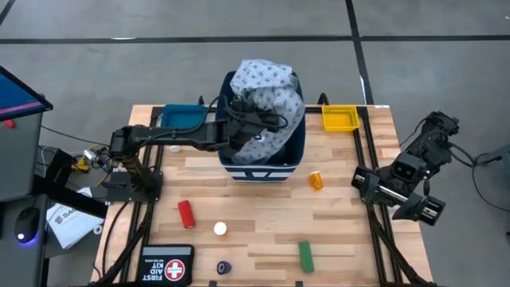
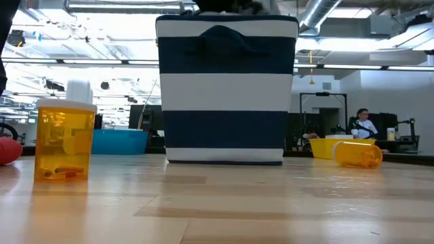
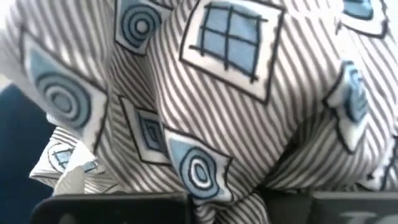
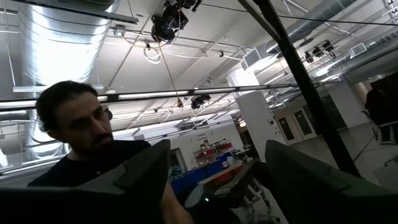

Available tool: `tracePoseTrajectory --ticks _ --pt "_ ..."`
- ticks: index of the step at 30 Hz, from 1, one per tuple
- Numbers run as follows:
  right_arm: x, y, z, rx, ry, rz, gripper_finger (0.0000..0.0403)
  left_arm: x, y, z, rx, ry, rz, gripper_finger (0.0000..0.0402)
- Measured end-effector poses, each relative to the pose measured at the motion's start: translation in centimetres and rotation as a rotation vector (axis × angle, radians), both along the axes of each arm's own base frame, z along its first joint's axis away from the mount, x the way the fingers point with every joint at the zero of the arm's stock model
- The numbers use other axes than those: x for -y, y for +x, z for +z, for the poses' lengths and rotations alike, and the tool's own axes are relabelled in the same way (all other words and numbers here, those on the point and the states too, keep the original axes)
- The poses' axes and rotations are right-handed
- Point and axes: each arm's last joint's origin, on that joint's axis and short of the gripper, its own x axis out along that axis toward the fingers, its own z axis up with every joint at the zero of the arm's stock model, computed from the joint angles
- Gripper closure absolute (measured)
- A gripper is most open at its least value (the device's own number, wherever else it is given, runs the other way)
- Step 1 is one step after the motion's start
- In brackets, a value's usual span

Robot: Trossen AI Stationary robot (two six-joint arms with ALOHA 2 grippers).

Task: Pick & place medical supplies in basket/bin
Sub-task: Put the gray patterned patient gown into the blue bin, then put the bottom orange pill bottle into the blue bin

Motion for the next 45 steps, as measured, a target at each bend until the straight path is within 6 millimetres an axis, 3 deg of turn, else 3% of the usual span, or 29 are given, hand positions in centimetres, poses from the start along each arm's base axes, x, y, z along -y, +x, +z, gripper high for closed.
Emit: tracePoseTrajectory --ticks 5,11,17,20,23,26,30,32,36,39,43,45 --pt "-0.1 -0.1 0.0 0.006 -0.006 0.0 0.0143 -1.7 -0.5 -3.0 -0.09 -0.223 -0.048 0.0368" --pt "-0.1 -0.1 0.0 0.004 -0.005 0.002 0.0143 -3.6 -1.0 -3.5 -0.124 -0.374 -0.144 0.0364" --pt "-0.1 -0.1 0.0 0.0 0.001 0.006 0.0143 -6.3 -1.7 -3.6 -0.149 -0.47 -0.244 0.0238" --pt "-0.1 -0.1 0.0 -0.002 0.002 0.009 0.0143 -6.5 -1.9 -3.1 -0.2 -0.451 -0.36 0.0175" --pt "-0.1 -0.1 0.0 -0.002 0.002 0.009 0.0143 -6.3 -2.0 -2.6 -0.247 -0.404 -0.442 0.0142" --pt "-0.1 -0.1 0.0 -0.01 0.013 0.017 0.0143 -5.8 -2.5 -2.1 -0.307 -0.36 -0.498 0.0136" --pt "-0.1 -0.1 0.0 -0.02 0.025 0.027 0.0143 -5.0 -3.6 1.5 -0.282 -0.162 -0.608 0.0149" --pt "-0.1 -0.1 0.0 -0.02 0.024 0.027 0.0143 -4.5 -4.1 2.4 -0.329 -0.077 -0.676 0.0162" --pt "-0.1 -0.1 0.0 -0.02 0.024 0.027 0.0143 -3.5 -4.4 2.5 -0.404 -0.035 -0.881 0.0192" --pt "-0.1 -0.1 0.0 -0.023 0.027 0.021 0.0143 -1.5 -5.2 2.9 -0.457 0.007 -1.122 0.0212" --pt "-0.1 -0.1 0.0 -0.028 0.037 0.008 0.0143 2.0 -7.2 5.1 -0.263 -0.073 -1.511 0.0232" --pt "0.0 -0.1 0.0 -0.026 0.039 0.008 0.0143 3.7 -8.4 6.7 -0.143 -0.149 -1.607 0.0239"
